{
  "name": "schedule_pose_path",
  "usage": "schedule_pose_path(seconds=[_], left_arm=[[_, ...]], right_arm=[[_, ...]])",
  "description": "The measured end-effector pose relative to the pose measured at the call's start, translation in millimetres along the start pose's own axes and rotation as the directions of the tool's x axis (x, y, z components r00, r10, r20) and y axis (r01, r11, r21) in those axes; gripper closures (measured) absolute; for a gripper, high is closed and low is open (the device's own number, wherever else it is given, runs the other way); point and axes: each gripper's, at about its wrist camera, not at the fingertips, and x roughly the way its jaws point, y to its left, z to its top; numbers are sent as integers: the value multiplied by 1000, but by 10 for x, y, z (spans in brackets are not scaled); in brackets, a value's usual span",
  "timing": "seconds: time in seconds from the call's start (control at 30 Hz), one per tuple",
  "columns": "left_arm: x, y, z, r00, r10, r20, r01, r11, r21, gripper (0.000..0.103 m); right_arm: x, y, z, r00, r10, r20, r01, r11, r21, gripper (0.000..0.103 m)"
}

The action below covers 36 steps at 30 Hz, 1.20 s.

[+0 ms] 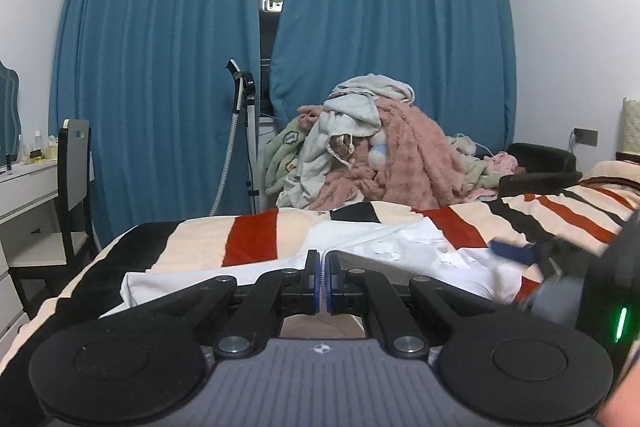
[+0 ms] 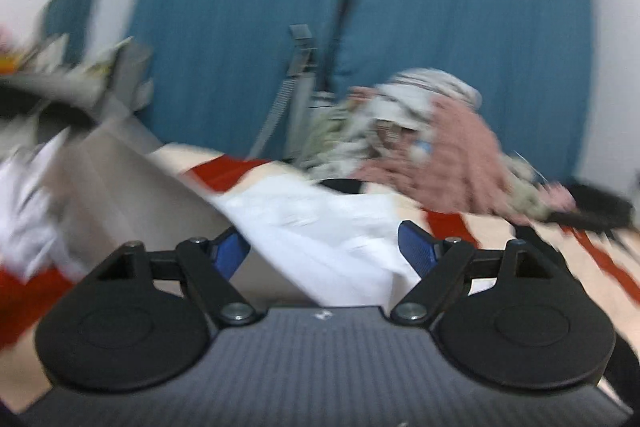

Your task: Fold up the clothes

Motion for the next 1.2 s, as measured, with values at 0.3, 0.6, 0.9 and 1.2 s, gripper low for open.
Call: schedule_pose_path(seconds=[0.3, 0.6, 0.9, 1.2], left_arm=[[-36, 49, 11, 999, -32, 22, 34, 996, -81, 102], [-312, 147, 22, 999, -38, -9, 36, 987, -155, 102], [-343, 277, -165, 982, -9, -186, -35, 972, -234, 94], [-69, -161, -328, 974, 45, -224, -42, 999, 16, 51]], right_arm=[[73, -803, -112, 950, -204, -236, 268, 921, 281, 21], [-624, -685, 231, 931, -362, 55, 353, 927, 124, 21], [-988, -280, 422, 936, -259, 239, 267, 964, -4, 21], [-979, -286, 411, 947, -239, 214, 234, 971, 47, 21]])
